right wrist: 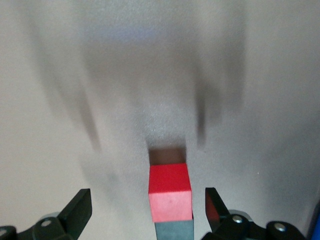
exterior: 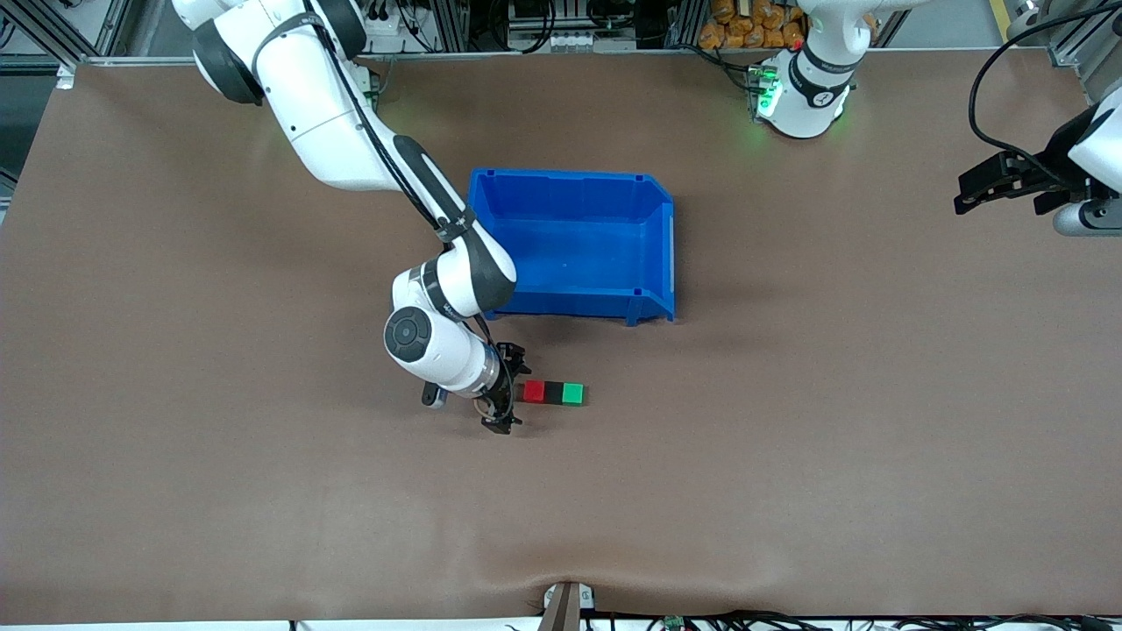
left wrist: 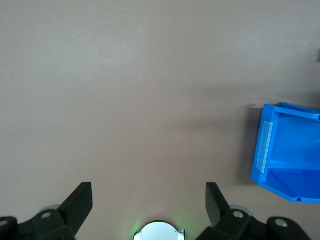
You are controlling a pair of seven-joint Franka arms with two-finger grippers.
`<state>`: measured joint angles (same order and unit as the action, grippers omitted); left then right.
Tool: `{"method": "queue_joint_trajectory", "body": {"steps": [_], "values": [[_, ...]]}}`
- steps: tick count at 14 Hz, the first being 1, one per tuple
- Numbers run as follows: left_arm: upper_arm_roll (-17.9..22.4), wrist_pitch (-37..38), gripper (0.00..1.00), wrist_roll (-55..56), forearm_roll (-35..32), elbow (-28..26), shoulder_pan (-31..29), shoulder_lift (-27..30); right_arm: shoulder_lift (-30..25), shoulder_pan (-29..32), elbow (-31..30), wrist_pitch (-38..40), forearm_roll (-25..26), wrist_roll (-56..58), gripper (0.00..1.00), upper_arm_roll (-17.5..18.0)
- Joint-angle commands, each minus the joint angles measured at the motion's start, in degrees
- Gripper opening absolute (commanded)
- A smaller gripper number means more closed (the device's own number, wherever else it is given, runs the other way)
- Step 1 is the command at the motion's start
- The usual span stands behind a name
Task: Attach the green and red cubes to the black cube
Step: 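Hold the red cube against the black cube with the right gripper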
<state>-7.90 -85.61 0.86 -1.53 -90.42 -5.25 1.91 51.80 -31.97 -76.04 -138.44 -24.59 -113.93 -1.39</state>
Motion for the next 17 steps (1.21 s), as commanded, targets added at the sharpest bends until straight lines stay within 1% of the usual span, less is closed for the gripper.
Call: {"method": "queue_joint_trajectory", "body": {"steps": [1,8,10,13,17], "values": [[-0.2,0.4,1.00,-0.2,0.5,-0.4,-0.5,0.7,-0.4,0.4,0.4,1.2,1.0,-0.5,1.00,0.2],[-0.2,0.5,1.00,-0.2,0.5,-0.4,-0.5,0.9,-0.6,0.3,0.4,1.2,1.9,-0.4,1.00,0.0],[-0.2,0.5,1.00,-0.2,0.5,-0.4,-0.5,0.9,-0.9,0.2,0.4,1.2,3.4,-0.3,1.00,-0.7],[-0.2,0.5,1.00,-0.2,0.5,-0.4,-0.5,0.8,-1.2,0.3,0.4,1.2,4.0,-0.2,1.00,-0.8],[-0.2,0.4,1.00,-0.2,0.5,-0.4,-0.5,0.8,-1.3,0.3,0.4,1.4,7.0,-0.1,1.00,-0.7]]}}
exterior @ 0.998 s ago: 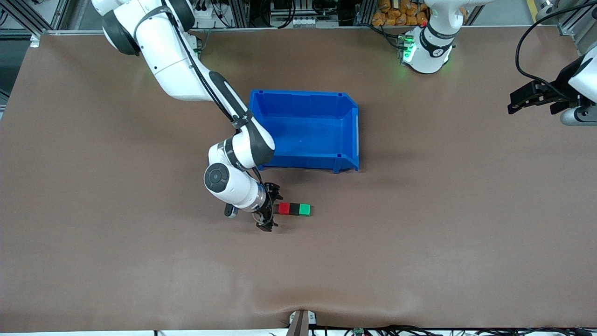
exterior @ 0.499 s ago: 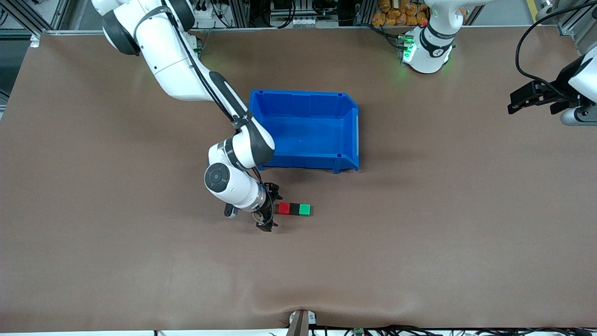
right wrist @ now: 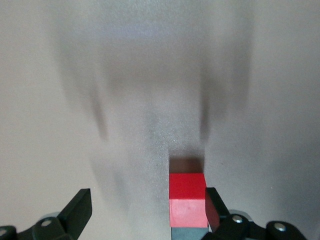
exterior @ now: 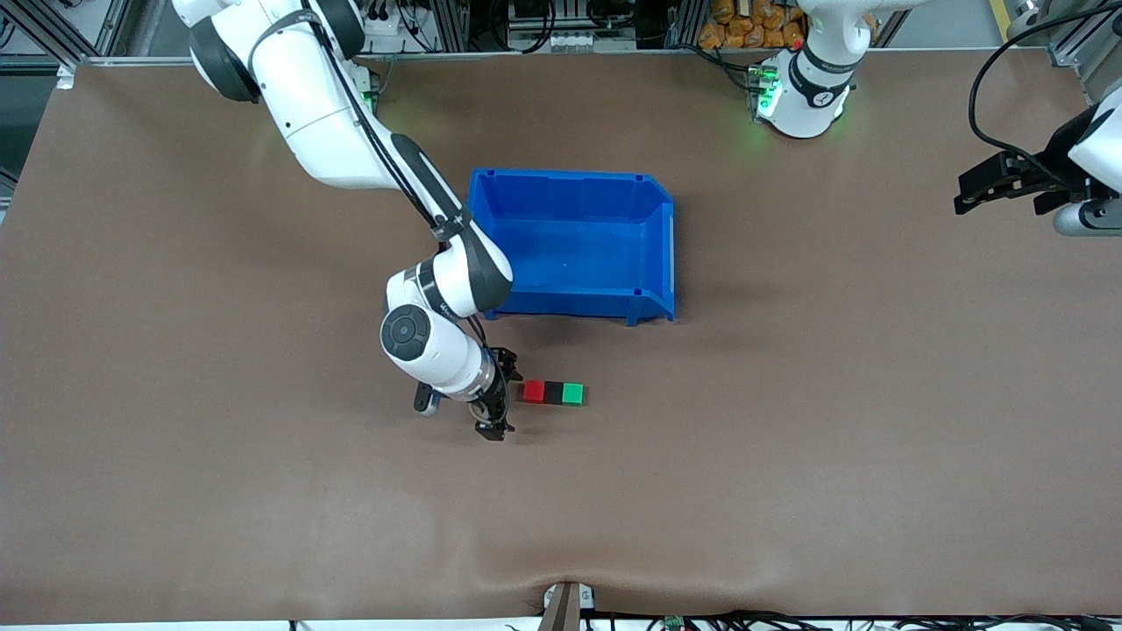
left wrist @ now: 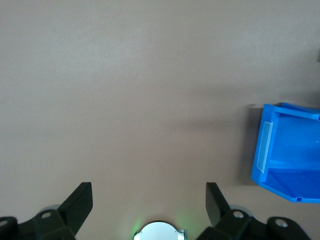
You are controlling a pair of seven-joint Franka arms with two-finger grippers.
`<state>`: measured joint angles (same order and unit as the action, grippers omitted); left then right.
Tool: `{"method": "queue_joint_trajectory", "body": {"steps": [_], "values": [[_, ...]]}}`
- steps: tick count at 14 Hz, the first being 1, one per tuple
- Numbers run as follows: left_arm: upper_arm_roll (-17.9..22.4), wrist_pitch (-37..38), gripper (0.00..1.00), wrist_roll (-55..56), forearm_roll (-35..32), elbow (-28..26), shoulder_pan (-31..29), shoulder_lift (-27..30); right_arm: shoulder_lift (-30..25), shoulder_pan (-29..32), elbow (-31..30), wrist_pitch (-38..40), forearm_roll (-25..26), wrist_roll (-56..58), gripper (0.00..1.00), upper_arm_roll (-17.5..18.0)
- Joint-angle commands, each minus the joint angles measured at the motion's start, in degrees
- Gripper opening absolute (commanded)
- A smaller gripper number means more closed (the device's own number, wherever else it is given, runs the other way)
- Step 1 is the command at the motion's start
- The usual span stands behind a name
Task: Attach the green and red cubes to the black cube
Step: 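Hold the red cube against the black cube with the right gripper, then open the right gripper and release the red cube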
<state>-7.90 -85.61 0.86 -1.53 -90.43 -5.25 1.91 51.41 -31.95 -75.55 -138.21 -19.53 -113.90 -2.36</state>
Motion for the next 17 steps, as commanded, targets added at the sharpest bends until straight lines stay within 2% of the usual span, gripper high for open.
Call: {"method": "queue_joint_trajectory", "body": {"steps": [1,8,17], "values": [[-0.2,0.4,1.00,-0.2,0.5,-0.4,-0.5,0.8,-0.9,0.3,0.0,1.7,3.0,-0.2,1.00,0.2],[-0.2,0.5,1.00,-0.2,0.5,-0.4,-0.5,0.8,-1.0,1.7,1.8,8.1,6.3,0.8,1.00,0.2],[-0.2,0.5,1.00,-0.2,0.5,-0.5,-0.5,0.9,-2.2,3.9,1.9,11.0,6.0,11.8,1.00,0.4]]}}
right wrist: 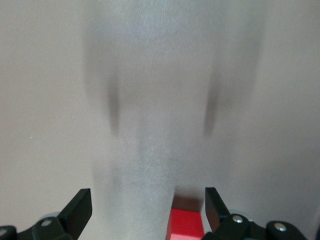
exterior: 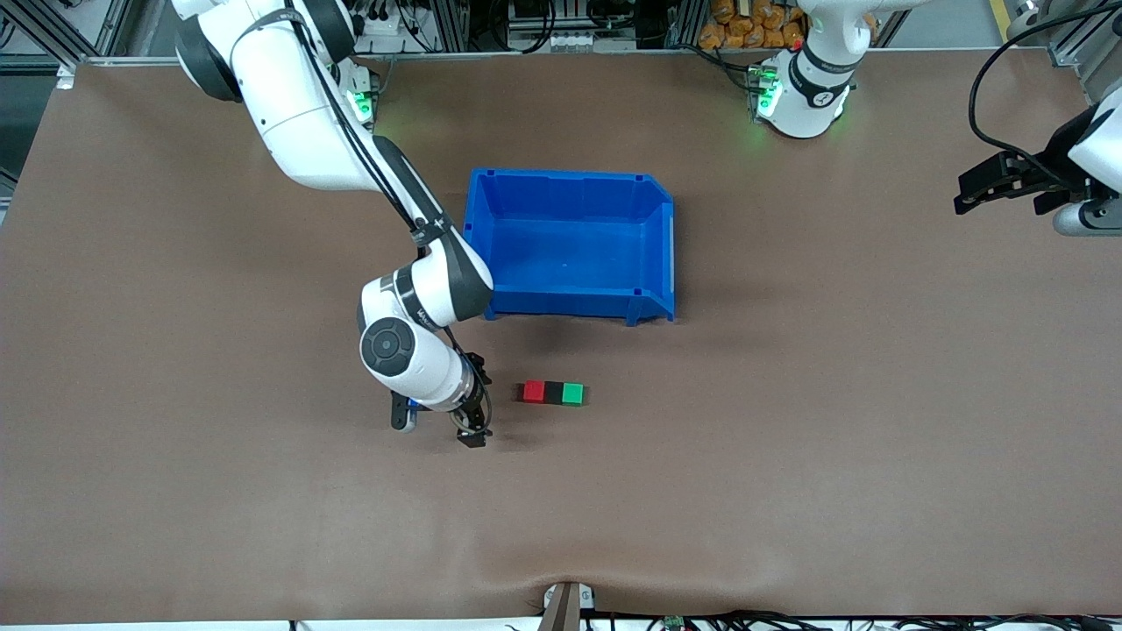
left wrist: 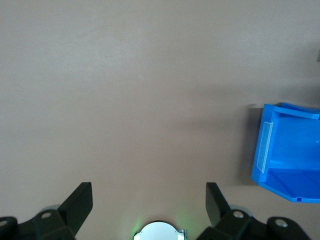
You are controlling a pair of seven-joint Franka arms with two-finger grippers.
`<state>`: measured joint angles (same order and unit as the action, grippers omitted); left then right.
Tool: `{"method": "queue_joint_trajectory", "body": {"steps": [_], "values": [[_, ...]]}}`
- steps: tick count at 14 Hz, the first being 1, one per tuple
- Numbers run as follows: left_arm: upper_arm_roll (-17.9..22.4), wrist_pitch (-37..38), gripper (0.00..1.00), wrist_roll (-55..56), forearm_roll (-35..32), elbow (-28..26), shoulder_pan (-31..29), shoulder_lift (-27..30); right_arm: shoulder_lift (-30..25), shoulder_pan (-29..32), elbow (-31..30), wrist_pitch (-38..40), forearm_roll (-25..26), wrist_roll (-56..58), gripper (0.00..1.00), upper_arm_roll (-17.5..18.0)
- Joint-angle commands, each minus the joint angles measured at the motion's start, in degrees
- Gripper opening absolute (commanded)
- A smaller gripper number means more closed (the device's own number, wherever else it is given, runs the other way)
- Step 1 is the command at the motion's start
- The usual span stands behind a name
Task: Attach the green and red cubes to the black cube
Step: 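Open the right gripper and release the red cube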
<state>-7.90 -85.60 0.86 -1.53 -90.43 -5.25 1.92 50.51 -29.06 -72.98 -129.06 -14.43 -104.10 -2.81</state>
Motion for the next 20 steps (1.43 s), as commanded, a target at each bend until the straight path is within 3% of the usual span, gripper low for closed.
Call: {"method": "queue_joint_trajectory", "body": {"steps": [1,9,13,20], "values": [[-0.2,0.5,1.00,-0.2,0.5,-0.5,-0.5,0.9,-1.8,1.6,-0.7,2.7,0.9,3.1,1.00,1.0],[-0.2,0.5,1.00,-0.2,0.5,-0.6,-0.5,0.9,-4.3,3.9,-0.7,7.0,1.1,13.6,1.00,0.8],[0.0,0.3,1.00,-0.2,0.6,0.0,-0.6,0.8,-5.9,7.2,-0.7,15.8,0.8,23.6,1.00,1.0],[-0.2,0.3,1.00,-0.9,0.6,-0.1,-2.1,1.0,-9.2,9.8,-0.8,17.7,1.0,32.9,1.00,0.9]]}}
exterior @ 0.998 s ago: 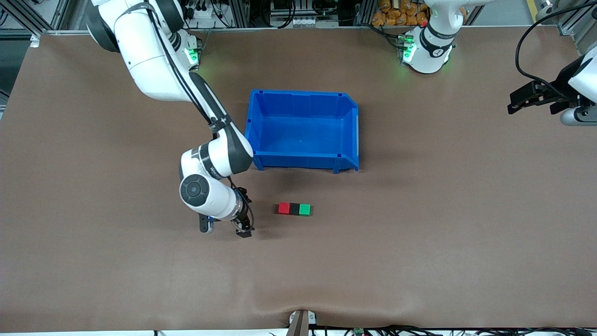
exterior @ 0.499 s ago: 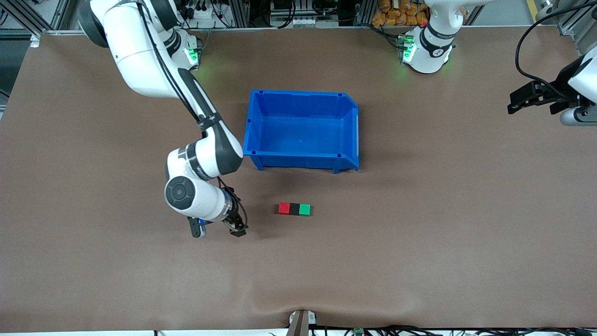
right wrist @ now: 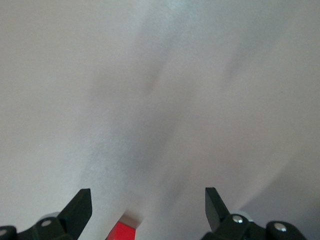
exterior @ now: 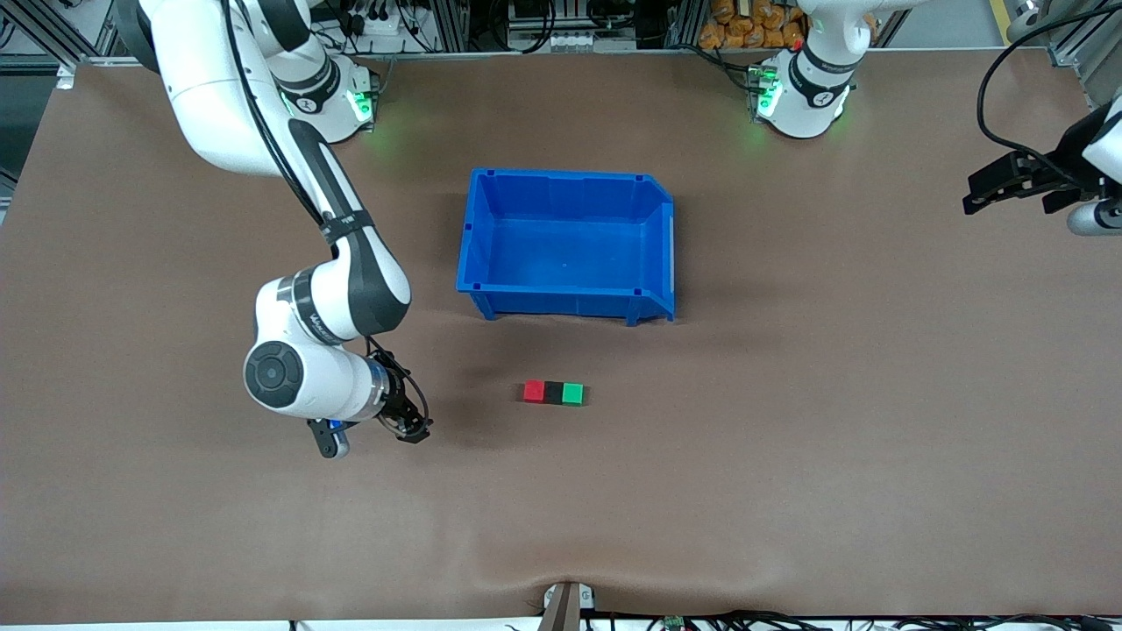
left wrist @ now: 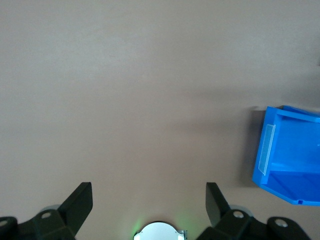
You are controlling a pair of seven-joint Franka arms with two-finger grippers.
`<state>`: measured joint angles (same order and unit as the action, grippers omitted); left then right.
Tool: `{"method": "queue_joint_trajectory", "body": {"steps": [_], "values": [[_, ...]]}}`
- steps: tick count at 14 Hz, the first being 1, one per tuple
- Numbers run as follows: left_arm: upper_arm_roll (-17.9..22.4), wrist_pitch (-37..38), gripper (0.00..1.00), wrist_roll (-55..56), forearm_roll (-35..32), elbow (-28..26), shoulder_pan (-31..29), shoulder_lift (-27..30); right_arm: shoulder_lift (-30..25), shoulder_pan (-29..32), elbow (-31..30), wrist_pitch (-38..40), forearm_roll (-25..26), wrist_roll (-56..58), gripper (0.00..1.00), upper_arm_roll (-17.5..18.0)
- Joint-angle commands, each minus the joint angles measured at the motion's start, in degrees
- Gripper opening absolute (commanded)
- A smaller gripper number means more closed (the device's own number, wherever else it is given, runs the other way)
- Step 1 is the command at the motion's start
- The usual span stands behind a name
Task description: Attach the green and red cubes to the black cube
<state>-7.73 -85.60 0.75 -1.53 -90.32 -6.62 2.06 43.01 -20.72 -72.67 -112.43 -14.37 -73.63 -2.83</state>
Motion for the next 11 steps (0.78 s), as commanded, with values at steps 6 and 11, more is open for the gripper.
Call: {"method": "queue_joint_trajectory", "body": {"steps": [6,11], "values": [[-0.9,0.3,1.00,-0.7,0.6,-0.2,-0.6,0.8,-3.7,3.7,-1.2,5.1,1.3,11.5,1.00,0.8],[-0.9,0.3,1.00,-0.7,0.7,-0.1,-0.7,0.9,-5.6,6.3,-1.4,9.2,2.1,20.9,1.00,0.5]]}}
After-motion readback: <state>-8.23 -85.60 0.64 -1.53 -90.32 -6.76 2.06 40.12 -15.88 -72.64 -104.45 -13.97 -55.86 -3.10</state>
